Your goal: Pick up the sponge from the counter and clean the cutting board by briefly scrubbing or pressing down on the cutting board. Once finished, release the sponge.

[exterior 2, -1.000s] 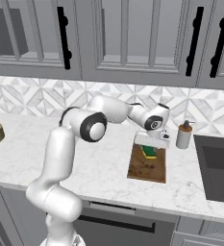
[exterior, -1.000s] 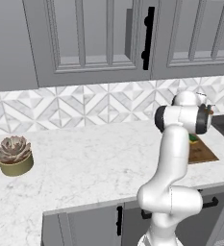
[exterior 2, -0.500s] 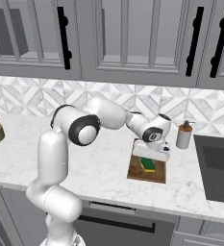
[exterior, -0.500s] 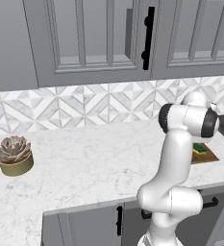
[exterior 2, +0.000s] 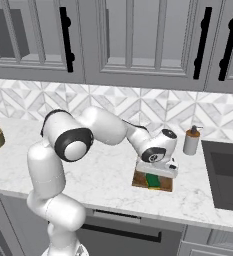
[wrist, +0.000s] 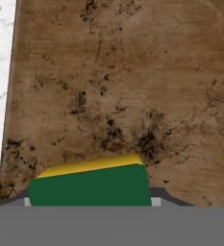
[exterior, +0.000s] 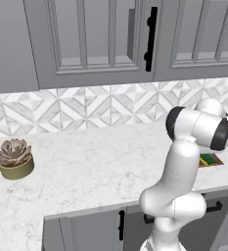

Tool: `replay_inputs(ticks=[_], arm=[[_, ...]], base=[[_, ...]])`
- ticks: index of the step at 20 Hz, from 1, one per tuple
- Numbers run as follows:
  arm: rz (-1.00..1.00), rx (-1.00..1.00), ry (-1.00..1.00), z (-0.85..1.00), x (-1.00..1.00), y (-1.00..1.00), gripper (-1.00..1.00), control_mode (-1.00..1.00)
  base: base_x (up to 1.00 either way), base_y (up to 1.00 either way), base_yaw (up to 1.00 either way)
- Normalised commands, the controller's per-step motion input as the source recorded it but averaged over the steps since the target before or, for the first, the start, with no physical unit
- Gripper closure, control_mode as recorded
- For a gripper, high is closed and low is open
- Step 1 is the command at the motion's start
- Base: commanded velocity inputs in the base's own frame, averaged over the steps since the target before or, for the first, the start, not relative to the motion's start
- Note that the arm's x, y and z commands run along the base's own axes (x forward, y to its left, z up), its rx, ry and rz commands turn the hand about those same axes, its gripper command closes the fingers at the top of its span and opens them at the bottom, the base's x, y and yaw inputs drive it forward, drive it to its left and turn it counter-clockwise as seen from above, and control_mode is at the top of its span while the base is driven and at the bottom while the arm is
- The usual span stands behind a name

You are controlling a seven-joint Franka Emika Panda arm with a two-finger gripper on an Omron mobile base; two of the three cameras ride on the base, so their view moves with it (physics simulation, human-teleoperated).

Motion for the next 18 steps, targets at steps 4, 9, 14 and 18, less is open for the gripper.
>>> replay_inputs(ticks=[4, 9, 14, 18], arm=[[-0.09, -0.05, -0.03, 0.0, 0.21, -0.35, 1.0, -1.0], [-0.04, 0.0, 0.0, 0.0, 0.44, -0.46, 1.0, -1.0], [0.0, 0.0, -0.02, 0.0, 0.05, -0.43, 1.0, -1.0], [0.0, 0.0, -0.04, 0.0, 0.0, -0.36, 1.0, -1.0]], base=[[0.0, 0.0, 0.0], [0.0, 0.0, 0.0], [0.0, 0.0, 0.0], [0.0, 0.0, 0.0]])
